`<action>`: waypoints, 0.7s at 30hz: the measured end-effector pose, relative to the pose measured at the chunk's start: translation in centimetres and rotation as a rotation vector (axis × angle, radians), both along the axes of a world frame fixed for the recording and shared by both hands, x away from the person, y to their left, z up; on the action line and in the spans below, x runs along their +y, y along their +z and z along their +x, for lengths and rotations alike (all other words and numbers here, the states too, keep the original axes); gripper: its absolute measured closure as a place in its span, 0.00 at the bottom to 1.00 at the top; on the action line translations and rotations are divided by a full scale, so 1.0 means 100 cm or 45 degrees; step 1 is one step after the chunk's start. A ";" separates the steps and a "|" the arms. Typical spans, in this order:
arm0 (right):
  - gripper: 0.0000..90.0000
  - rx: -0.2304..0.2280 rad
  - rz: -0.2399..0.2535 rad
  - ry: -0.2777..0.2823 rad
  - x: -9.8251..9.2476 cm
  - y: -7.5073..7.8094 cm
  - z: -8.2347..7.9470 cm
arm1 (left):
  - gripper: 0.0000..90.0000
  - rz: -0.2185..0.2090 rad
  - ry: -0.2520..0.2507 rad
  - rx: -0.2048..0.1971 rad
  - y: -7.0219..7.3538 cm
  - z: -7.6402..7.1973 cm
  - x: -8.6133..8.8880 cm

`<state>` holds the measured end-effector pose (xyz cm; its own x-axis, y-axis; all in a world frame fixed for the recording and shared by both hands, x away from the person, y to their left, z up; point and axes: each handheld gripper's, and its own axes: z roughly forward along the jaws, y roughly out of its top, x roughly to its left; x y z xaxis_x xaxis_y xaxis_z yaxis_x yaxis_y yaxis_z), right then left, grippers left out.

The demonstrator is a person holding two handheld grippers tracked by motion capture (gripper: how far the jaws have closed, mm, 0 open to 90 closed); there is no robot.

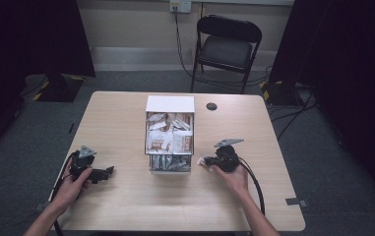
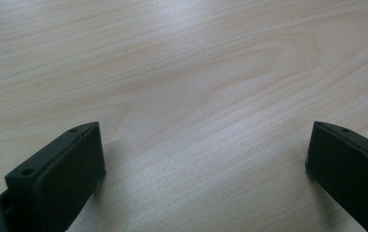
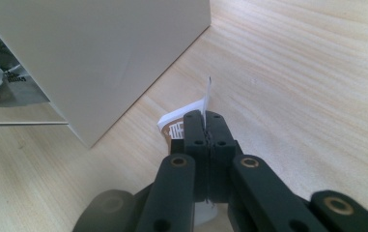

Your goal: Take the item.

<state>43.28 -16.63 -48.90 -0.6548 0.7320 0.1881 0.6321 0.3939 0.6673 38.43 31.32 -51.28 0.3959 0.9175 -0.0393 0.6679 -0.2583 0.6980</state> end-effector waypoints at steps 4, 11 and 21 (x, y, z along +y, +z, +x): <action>0.98 -0.001 -0.007 -0.010 0.000 -0.001 0.000 | 0.00 0.000 0.000 0.000 0.000 0.000 0.000; 0.90 0.004 -0.019 -0.050 0.000 -0.002 0.001 | 0.00 0.003 -0.004 0.002 0.000 0.000 0.000; 0.75 -0.027 0.002 -0.100 -0.004 0.003 0.002 | 0.00 0.004 -0.005 0.002 0.000 0.000 0.000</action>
